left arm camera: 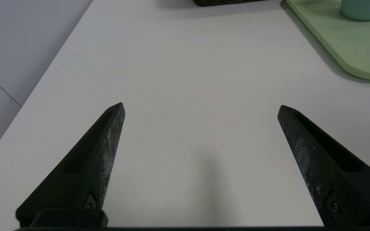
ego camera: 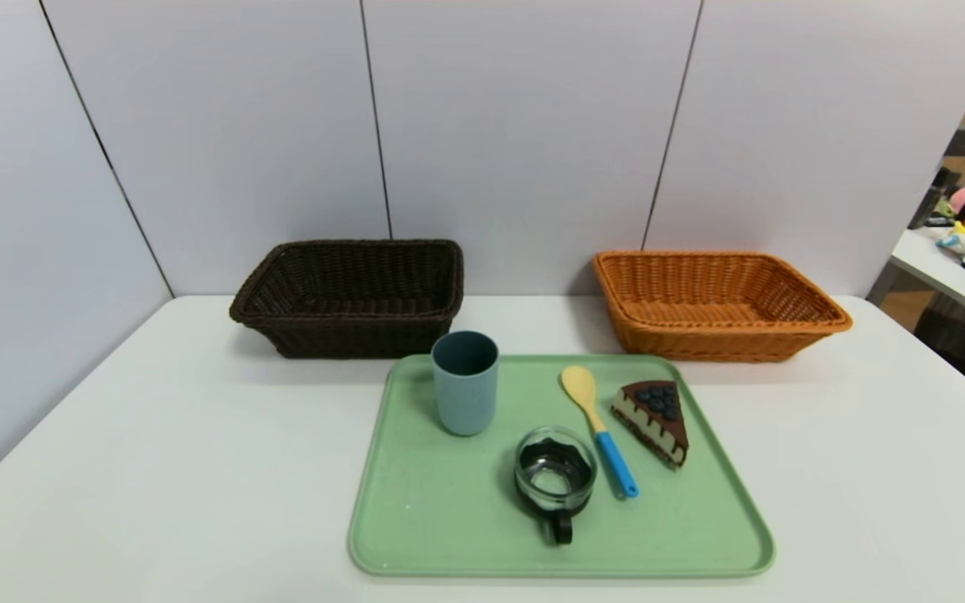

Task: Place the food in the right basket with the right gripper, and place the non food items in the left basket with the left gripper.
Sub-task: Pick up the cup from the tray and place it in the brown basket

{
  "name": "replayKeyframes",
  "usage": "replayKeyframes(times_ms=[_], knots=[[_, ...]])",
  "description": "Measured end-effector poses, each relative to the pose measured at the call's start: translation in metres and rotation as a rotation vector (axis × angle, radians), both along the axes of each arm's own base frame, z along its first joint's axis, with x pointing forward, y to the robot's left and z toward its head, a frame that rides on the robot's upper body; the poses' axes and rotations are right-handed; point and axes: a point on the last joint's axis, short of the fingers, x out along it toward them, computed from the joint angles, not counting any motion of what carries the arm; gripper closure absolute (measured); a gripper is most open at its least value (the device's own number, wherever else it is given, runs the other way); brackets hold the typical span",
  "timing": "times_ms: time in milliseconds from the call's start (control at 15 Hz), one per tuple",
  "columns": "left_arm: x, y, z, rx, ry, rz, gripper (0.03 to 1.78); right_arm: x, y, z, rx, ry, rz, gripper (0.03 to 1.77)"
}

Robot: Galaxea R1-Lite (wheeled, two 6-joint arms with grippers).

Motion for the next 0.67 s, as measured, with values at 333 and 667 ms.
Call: replayKeyframes(times_ms=[333, 667], knots=[[-0.016, -0.002, 0.039, -0.011, 0.109, -0.075, 0.12, 0.001, 0.001, 0.039, 0.000, 0.104, 0.072, 0.10], [0.013, -0.002, 0.106, -0.018, 0.276, -0.084, 0.12, 0.041, 0.002, 0.084, 0.004, 0.268, 0.095, 0.10]])
